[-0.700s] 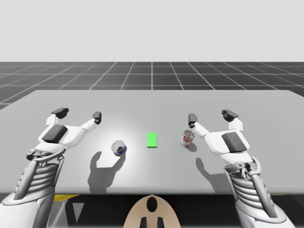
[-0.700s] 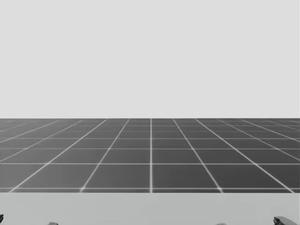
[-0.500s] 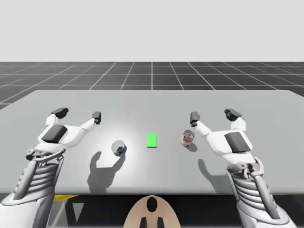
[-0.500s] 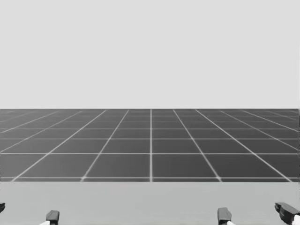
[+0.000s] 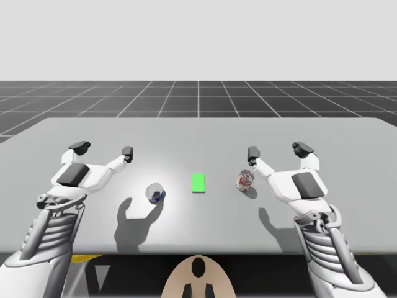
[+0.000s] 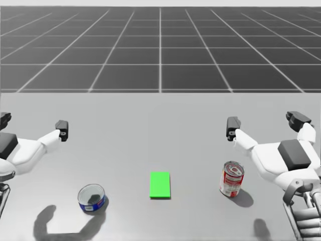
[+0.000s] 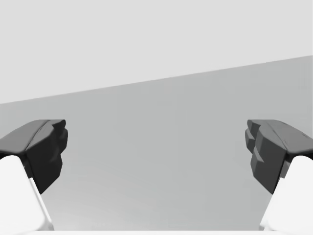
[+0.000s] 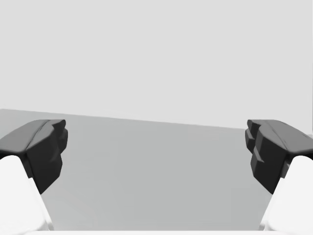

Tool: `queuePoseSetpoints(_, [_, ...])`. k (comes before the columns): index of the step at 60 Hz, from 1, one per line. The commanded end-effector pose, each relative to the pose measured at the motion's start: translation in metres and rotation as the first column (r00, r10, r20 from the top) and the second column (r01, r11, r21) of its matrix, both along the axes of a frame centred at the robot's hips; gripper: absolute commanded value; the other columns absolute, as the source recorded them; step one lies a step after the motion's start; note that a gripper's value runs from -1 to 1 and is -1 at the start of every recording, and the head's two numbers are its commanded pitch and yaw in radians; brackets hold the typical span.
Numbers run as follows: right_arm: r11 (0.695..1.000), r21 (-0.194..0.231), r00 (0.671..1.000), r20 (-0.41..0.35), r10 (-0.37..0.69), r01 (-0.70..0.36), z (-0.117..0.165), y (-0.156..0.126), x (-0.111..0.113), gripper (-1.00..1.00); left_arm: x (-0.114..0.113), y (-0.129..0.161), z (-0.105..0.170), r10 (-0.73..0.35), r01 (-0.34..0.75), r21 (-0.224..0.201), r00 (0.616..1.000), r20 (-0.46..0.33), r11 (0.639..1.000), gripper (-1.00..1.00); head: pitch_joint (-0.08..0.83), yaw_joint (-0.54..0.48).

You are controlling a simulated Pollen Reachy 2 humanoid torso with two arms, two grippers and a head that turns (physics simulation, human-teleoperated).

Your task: Look at the card. If it is red, pick the object on the left. If it is green, pick the object on the right.

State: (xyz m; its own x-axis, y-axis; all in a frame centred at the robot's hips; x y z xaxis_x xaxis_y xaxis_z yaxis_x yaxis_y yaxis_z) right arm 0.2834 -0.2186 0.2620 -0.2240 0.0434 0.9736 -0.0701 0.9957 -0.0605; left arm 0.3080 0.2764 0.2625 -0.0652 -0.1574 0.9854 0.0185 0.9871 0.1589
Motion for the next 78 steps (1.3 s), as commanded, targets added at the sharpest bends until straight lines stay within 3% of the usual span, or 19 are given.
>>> queuePoseSetpoints(1, [1.000, 0.002, 1.000, -0.012, 0.001, -0.001, -0.0026, 0.0023, 0.0004, -1.00, 0.0004, 0.0000, -0.0003, 0.000, 0.000, 0.005, 1.000, -0.001, 1.000, -1.00, 0.502, 0.00])
queuePoseSetpoints(11, [1.000, 0.002, 1.000, -0.020, 0.000, 0.000, -0.0029, 0.0026, 0.0005, -1.00, 0.0002, 0.0003, 0.0000, -0.001, 0.001, 0.005, 1.000, 0.000, 1.000, -1.00, 0.628, 0.01])
queuePoseSetpoints(25, [1.000, 0.004, 1.000, -0.023, 0.001, -0.001, -0.0025, 0.0028, 0.0002, -1.00, -0.0003, 0.0004, 0.0003, -0.001, 0.001, 0.005, 1.000, 0.001, 1.000, -1.00, 0.711, 0.01])
queuePoseSetpoints(43, [1.000, 0.002, 1.000, -0.026, 0.006, -0.006, -0.0026, 0.0035, 0.0002, -1.00, -0.0013, 0.0002, 0.0016, -0.002, 0.002, 0.005, 1.000, 0.005, 1.000, -1.00, 0.697, -0.04])
queuePoseSetpoints(68, [1.000, 0.001, 1.000, -0.029, 0.011, -0.011, -0.0036, 0.0058, 0.0004, -1.00, -0.0015, -0.0009, 0.0023, -0.005, 0.005, 0.006, 1.000, 0.012, 1.000, -1.00, 0.691, -0.29])
queuePoseSetpoints(78, [1.000, 0.003, 0.999, -0.030, 0.012, -0.012, -0.0043, 0.0059, 0.0005, -1.00, -0.0023, -0.0012, 0.0016, -0.002, 0.002, 0.008, 1.000, 0.011, 1.000, -1.00, 0.670, -0.28])
